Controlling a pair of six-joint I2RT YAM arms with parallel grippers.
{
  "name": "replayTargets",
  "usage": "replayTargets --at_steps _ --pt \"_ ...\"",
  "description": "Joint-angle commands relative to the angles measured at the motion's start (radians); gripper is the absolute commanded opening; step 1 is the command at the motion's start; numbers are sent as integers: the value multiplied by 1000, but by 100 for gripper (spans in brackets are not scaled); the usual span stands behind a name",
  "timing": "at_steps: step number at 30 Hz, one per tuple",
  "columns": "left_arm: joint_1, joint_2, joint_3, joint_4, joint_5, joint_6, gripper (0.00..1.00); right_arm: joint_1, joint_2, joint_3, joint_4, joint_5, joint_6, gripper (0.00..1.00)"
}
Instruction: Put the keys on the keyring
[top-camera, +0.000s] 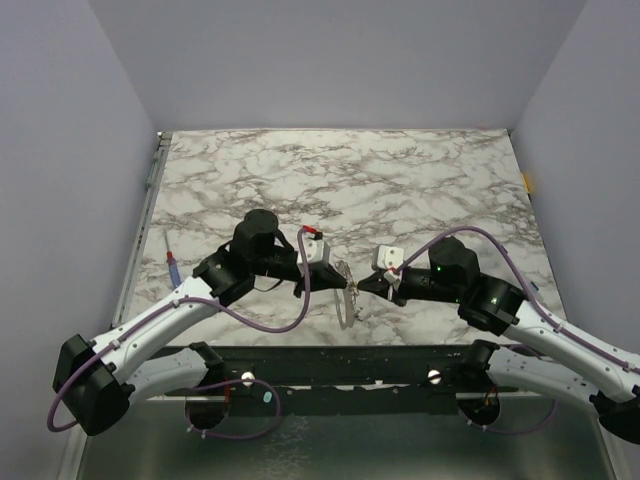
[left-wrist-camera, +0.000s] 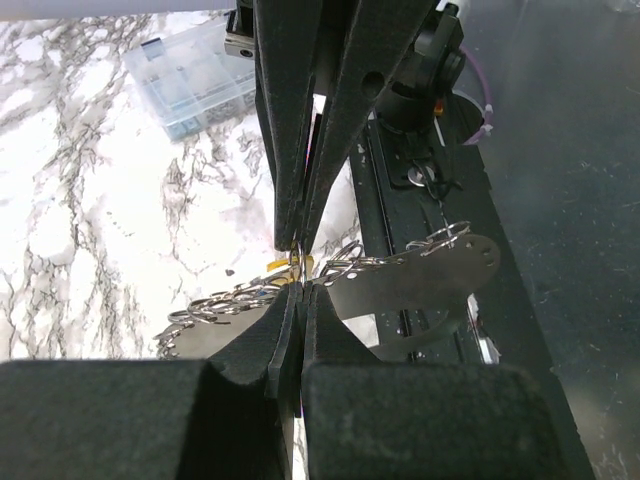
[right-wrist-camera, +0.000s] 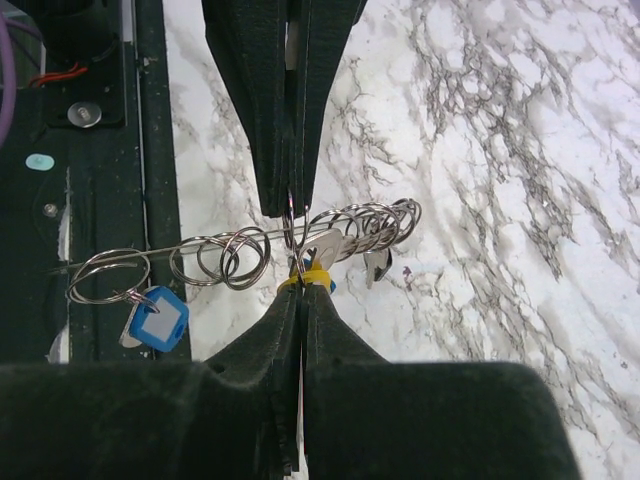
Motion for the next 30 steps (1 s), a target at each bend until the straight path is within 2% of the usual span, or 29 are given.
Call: replayTargets --at_steps 1,5,9,18,30 --pt "7 -30 -7 69 -3 -25 0 5 -1 6 22 38 48 14" --pt "7 -41 -12 69 0 -15 0 5 -28 8 33 46 83 36" --pt "7 -58 -19 70 -12 -10 0 5 -62 7 46 69 106 47" --pt "6 -104 -42 72 -8 11 0 5 -132 20 159 83 155 48" --pt "8 -131 -72 146 -20 -12 0 5 -66 -26 286 26 225 43"
